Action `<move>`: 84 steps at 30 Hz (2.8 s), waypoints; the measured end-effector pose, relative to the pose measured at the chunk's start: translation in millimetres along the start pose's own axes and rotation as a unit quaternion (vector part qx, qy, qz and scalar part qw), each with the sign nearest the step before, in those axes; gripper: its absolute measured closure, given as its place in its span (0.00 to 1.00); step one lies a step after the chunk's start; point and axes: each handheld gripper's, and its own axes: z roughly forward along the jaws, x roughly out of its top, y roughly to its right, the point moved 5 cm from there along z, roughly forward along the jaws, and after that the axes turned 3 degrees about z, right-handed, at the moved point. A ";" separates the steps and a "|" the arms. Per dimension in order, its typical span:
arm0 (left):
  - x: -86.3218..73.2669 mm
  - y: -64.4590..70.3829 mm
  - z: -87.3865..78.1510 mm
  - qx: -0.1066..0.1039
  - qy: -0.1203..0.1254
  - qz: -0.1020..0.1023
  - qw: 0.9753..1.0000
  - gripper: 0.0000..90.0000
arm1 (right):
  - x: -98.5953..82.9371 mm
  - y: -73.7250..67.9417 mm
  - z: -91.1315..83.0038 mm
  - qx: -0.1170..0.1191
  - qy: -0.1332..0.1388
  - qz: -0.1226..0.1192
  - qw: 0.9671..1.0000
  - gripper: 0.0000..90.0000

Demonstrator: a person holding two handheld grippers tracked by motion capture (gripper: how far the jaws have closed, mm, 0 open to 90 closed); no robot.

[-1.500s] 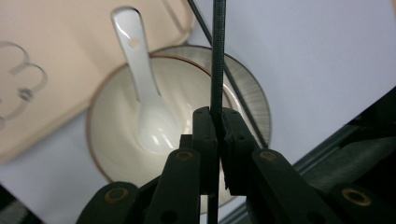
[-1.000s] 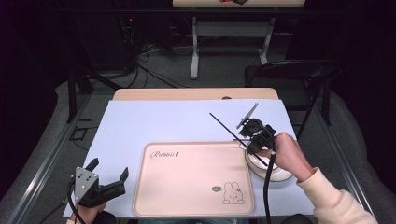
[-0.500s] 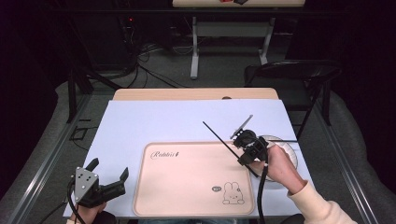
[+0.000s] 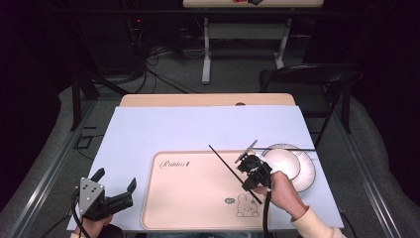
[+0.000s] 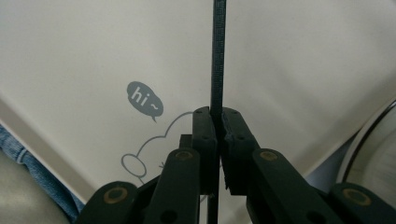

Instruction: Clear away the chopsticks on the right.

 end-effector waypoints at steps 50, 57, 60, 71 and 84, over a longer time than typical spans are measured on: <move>0.0 0.0 -0.1 0.001 0.000 -0.001 1.000 0.00 | -6.7 18.6 -43.8 -0.054 0.097 -0.132 0.985 0.00; 0.0 0.1 0.0 0.001 0.000 -0.001 1.000 0.00 | -2.3 38.5 -73.6 -0.071 0.137 -0.171 0.973 0.00; 0.0 0.0 0.0 0.000 0.000 0.000 1.000 0.00 | -1.2 51.3 -85.9 -0.079 0.141 -0.181 0.970 0.00; 0.0 0.3 0.5 0.000 -0.001 0.000 1.000 0.00 | 4.0 109.1 -111.6 -0.093 0.112 -0.184 0.972 0.00; 0.0 0.3 0.7 0.001 -0.001 -0.001 1.000 0.00 | 11.5 178.6 -112.4 -0.114 0.047 -0.190 0.974 0.00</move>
